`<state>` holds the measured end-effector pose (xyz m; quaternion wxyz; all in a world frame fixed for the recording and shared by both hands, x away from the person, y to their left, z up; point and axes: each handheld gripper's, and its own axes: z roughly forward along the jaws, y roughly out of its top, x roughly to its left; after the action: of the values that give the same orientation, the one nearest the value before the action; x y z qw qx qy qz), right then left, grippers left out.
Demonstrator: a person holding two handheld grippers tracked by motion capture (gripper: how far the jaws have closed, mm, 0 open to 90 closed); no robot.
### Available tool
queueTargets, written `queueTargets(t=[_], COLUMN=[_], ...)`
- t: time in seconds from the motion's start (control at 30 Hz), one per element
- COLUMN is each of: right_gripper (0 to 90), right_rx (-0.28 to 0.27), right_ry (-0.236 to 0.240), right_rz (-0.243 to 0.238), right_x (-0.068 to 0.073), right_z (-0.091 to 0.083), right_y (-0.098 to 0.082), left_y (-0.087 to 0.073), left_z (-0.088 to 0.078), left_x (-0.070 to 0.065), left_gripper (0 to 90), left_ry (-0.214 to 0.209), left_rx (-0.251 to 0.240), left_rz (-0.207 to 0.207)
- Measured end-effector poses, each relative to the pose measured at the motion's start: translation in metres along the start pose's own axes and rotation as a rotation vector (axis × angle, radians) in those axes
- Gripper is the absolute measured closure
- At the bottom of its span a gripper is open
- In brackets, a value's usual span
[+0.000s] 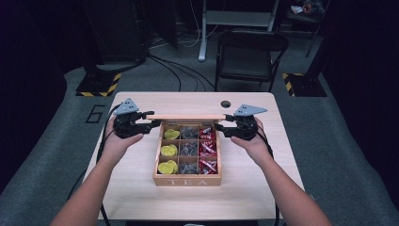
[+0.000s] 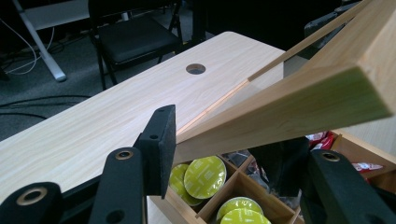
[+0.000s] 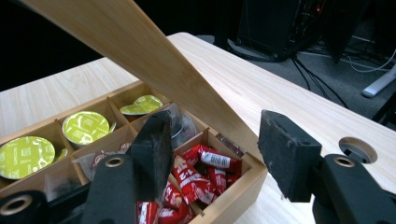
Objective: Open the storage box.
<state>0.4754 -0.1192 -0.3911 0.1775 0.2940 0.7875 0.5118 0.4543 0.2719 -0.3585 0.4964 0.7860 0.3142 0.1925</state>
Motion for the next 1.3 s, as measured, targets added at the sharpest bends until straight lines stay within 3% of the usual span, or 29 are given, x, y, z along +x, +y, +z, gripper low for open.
queueTargets(t=[0.57, 1.3], right_gripper=[52.0, 55.6], right_rx=[-0.017, -0.009], right_ry=[0.019, 0.016], right_rz=[0.032, 0.035], right_x=[-0.009, -0.015], right_z=[0.008, 0.013], right_y=[0.007, 0.017], left_y=[0.005, 0.001], left_z=[0.004, 0.017], left_x=[0.006, 0.020], left_gripper=[51.9, 52.7], left_ry=[-0.019, 0.007], left_rx=[-0.005, 0.005], left_rz=[-0.016, -0.057])
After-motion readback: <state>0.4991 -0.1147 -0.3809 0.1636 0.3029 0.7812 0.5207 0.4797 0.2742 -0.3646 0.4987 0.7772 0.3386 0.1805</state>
